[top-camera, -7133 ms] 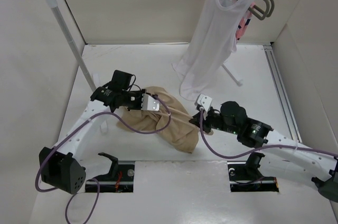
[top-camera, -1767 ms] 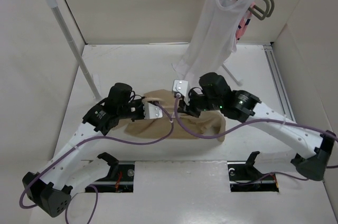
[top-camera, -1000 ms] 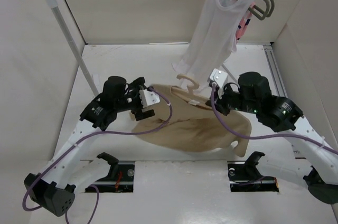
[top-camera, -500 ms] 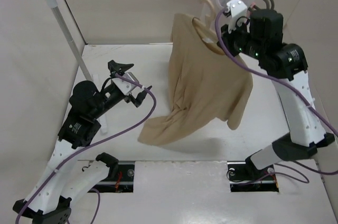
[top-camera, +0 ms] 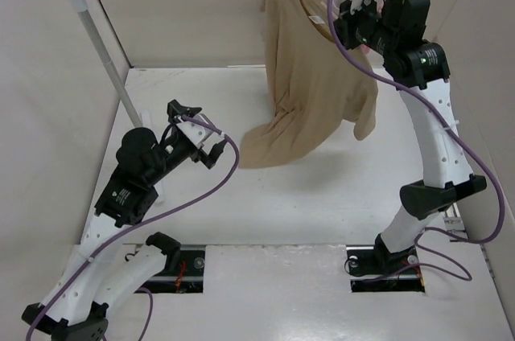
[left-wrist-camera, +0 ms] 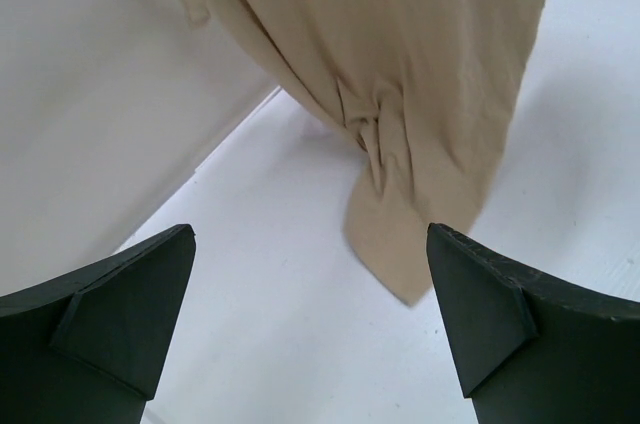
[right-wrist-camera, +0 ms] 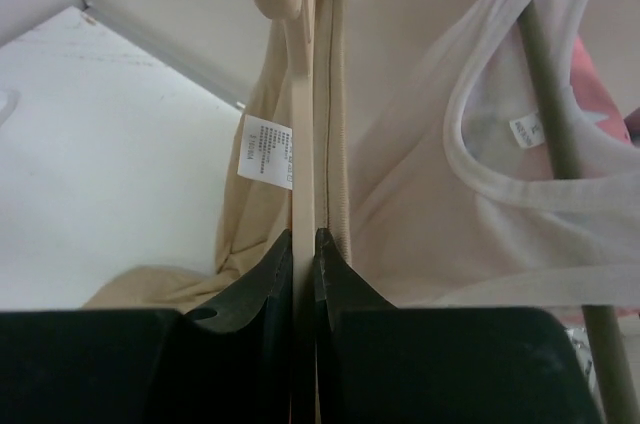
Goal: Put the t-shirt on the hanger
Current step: Hang the hanger with tshirt onto the clothesline
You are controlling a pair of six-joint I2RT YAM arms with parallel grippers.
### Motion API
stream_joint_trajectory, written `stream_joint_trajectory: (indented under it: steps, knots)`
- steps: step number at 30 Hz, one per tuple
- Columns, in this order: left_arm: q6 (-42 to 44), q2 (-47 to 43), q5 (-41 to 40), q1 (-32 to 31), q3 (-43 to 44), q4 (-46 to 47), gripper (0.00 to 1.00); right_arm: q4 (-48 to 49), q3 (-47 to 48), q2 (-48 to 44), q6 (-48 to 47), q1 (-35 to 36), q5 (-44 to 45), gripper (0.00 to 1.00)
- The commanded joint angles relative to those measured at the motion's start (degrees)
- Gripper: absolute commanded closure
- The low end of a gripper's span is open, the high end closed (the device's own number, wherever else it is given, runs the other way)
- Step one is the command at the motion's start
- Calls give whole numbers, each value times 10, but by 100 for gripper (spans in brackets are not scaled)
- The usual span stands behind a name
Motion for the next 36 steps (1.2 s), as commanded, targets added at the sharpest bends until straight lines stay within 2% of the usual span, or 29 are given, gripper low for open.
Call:
stream_joint_trajectory:
  steps: [1,5,11,17,20,27,32,33,34,36]
  knots:
    - [1,-9,-17,2,-18,28,0,176,-7,-41,5,0,-10,100]
    - [6,-9,-22,2,-29,40,0,214,-7,-47,11,0,6,100]
    - [17,-3,-27,2,-59,59,0,271,-65,-72,36,0,31,100]
    - [29,13,-27,2,-65,78,0,236,59,41,65,-6,47,100]
    - [35,13,-35,2,-65,78,0,244,59,55,81,-11,47,100]
    - [35,-5,-46,2,-82,72,0,246,11,76,94,-11,35,100]
    - [35,-5,-46,7,-82,72,0,247,-60,39,99,-11,30,99]
    - [35,-10,-46,7,-82,72,0,239,-67,32,99,-11,30,74]
    - [35,-10,-46,7,-82,72,0,233,-73,25,99,-11,30,55]
    - [35,-10,-46,7,-82,67,0,217,-90,-3,83,-6,30,24]
